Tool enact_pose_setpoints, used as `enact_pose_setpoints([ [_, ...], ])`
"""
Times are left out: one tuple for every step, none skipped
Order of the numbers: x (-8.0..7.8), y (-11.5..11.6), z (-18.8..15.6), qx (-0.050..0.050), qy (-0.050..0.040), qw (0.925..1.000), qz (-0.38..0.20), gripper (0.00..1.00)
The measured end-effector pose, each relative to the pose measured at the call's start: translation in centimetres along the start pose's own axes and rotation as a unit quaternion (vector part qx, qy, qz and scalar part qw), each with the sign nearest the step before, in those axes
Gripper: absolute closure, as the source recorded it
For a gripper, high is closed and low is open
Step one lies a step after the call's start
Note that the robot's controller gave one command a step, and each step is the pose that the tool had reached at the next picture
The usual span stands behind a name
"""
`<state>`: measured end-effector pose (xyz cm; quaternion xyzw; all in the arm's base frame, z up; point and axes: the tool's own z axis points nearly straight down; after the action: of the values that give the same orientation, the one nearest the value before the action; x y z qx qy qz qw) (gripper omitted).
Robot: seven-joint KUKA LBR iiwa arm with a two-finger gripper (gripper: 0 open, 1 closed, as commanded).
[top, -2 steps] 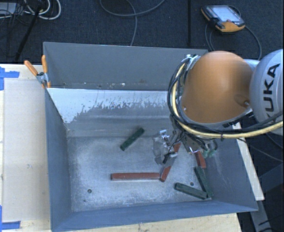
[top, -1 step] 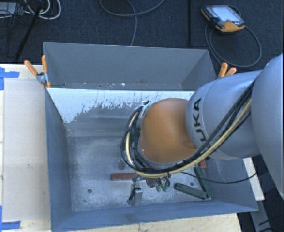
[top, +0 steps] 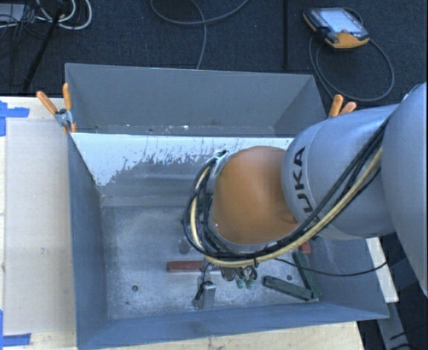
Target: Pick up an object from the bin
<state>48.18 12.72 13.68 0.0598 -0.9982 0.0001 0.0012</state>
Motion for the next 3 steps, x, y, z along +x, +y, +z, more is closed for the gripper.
enact_pose_setpoints([
  [-7.6, -2.5, 6.1, 0.000, -0.0002, 1.0000, -0.006, 1.00],
  [-7.6, -2.5, 6.1, 0.000, -0.0001, 1.0000, -0.005, 1.00],
  [-6.1, -1.1, 6.1, 0.001, -0.0048, 0.9996, -0.028, 1.00],
])
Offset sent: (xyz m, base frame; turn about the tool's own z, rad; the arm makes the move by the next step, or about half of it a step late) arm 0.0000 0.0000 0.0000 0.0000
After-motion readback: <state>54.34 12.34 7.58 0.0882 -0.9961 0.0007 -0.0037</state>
